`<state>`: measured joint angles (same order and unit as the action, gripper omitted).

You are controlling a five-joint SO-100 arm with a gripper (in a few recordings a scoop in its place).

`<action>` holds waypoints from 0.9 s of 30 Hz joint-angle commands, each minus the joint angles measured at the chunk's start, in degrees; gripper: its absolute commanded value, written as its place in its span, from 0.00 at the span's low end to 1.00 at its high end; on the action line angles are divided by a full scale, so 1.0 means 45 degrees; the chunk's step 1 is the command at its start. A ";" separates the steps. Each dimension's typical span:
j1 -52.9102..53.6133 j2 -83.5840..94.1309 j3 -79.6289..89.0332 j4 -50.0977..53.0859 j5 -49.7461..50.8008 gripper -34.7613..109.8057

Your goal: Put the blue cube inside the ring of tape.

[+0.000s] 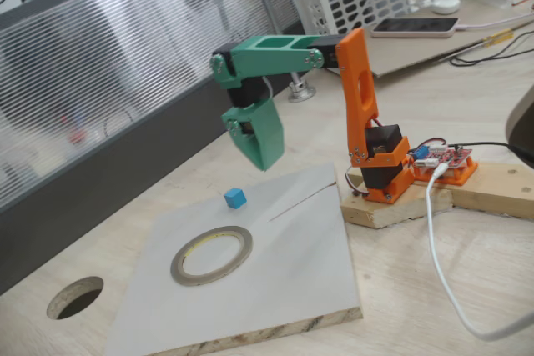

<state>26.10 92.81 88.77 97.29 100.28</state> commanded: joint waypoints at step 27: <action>-0.0664 -0.5254 -0.5898 0.0098 0.0059 0.25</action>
<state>22.68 69.26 65.30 97.29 100.28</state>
